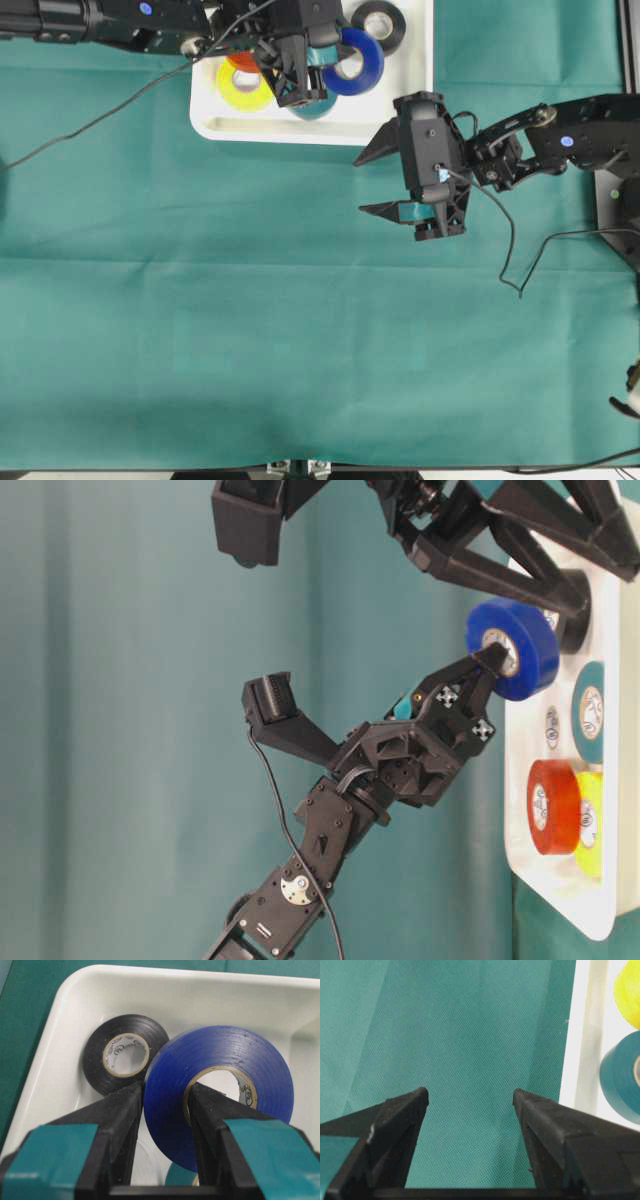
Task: Put the tape alternately from left to right into the white case.
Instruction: 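Lift blue tape with left gripper and place it in the tray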
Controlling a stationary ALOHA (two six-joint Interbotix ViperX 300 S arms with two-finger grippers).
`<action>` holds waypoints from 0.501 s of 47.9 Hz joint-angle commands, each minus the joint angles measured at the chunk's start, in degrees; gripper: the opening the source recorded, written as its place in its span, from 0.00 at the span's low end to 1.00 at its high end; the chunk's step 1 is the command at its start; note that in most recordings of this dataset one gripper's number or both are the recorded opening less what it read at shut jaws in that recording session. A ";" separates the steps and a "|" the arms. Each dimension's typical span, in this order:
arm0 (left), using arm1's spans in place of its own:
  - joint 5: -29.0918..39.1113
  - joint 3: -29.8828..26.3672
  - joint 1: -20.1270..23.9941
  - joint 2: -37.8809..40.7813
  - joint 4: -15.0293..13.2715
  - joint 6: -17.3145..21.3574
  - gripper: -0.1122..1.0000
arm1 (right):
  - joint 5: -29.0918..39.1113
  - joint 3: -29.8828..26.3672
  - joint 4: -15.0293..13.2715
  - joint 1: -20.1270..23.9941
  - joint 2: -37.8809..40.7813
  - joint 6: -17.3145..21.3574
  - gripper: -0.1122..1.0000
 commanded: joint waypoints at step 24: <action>-0.26 0.44 -0.88 -3.16 0.09 -0.09 0.96 | -0.26 -0.70 0.18 0.18 -0.44 0.09 0.78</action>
